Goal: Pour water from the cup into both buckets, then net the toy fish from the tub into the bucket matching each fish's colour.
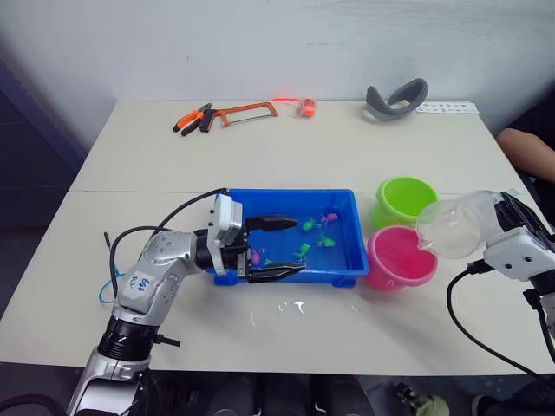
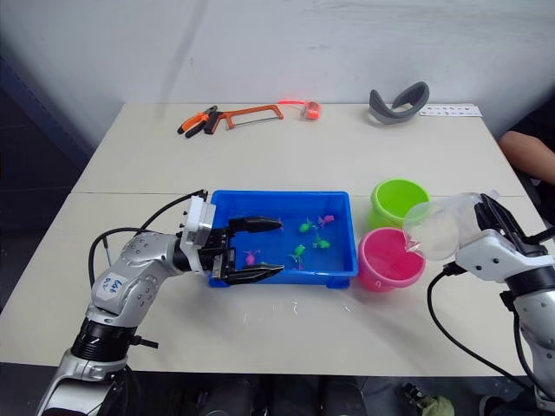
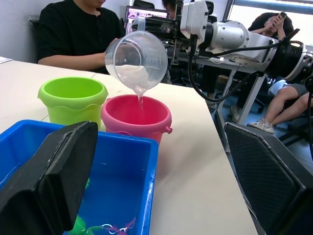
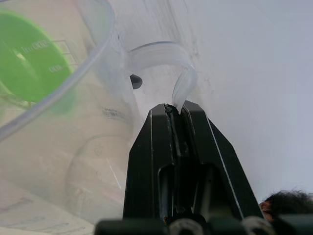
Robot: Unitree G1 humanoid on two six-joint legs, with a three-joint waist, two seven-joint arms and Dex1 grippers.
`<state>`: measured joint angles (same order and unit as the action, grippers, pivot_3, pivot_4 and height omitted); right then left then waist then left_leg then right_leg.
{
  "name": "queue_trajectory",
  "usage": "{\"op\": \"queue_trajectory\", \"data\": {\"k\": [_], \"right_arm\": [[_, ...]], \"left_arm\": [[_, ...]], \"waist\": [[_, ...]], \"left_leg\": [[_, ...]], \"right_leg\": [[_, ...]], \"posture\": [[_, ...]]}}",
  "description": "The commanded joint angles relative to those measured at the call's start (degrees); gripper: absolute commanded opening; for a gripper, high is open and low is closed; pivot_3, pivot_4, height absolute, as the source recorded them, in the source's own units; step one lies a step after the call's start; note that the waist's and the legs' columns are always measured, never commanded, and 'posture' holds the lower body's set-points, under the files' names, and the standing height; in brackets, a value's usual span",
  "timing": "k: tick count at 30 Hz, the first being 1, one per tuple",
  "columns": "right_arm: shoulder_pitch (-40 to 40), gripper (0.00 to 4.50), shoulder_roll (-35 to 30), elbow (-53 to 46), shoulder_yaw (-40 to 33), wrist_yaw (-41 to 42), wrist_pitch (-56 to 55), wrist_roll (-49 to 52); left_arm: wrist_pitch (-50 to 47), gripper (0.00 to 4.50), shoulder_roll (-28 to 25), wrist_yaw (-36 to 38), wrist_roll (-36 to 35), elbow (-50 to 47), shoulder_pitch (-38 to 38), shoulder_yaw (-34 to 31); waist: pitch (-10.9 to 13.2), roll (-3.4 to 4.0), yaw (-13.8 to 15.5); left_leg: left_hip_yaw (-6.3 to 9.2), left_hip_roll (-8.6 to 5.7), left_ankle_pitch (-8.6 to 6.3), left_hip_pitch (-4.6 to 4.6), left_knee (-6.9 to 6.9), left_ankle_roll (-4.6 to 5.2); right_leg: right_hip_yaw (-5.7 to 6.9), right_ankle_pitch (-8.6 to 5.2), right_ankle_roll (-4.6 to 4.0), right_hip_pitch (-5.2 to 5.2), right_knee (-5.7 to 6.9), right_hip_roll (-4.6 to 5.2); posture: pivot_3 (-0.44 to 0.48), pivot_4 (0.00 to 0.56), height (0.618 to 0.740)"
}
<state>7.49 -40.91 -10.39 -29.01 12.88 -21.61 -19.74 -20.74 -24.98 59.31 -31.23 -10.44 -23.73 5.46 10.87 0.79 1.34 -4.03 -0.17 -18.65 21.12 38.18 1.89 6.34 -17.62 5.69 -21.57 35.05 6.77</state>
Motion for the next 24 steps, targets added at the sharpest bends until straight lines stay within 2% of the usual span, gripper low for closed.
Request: {"op": "queue_trajectory", "data": {"k": [1,18,21,24], "right_arm": [[-0.44,0.04,-1.60,-0.10,-0.64,-1.73,-2.45,-0.95],[-0.31,0.04,-1.54,1.83,-0.36,-3.80,-6.45,-2.40],[-0.62,0.04,0.60,1.92,-0.89,-2.44,-3.61,3.39],[-1.19,0.04,3.68,1.02,-2.16,-0.11,2.29,13.30]], "left_arm": [[1.13,4.50,0.44,-0.09,0.18,-0.66,0.09,-0.13],[1.97,4.50,0.26,-0.17,0.21,-0.83,0.83,-0.66],[2.04,4.50,-0.05,-0.20,-0.08,-1.21,1.33,-1.27],[1.75,4.50,-0.44,-0.61,-0.93,-1.73,1.97,-2.74]], "waist": [[0.00,0.00,0.00],[0.00,0.00,-0.02],[0.00,0.00,-0.04],[0.01,-0.01,-0.03]], "left_leg": [[0.00,0.00,0.00,0.00,0.00,0.00],[0.00,0.00,0.01,0.00,0.00,-0.01],[0.00,0.01,0.01,0.00,0.00,-0.01],[0.00,0.03,0.01,-0.01,0.01,-0.01]], "right_leg": [[0.00,0.00,0.00,0.00,0.00,0.00],[0.00,0.00,0.00,0.00,0.02,-0.01],[0.00,0.00,0.00,0.00,0.02,-0.02],[0.00,0.00,0.00,0.01,0.04,-0.03]], "posture": [[0.000,0.150,0.740],[0.000,0.150,0.740],[0.000,0.150,0.740],[0.000,0.150,0.740]]}}
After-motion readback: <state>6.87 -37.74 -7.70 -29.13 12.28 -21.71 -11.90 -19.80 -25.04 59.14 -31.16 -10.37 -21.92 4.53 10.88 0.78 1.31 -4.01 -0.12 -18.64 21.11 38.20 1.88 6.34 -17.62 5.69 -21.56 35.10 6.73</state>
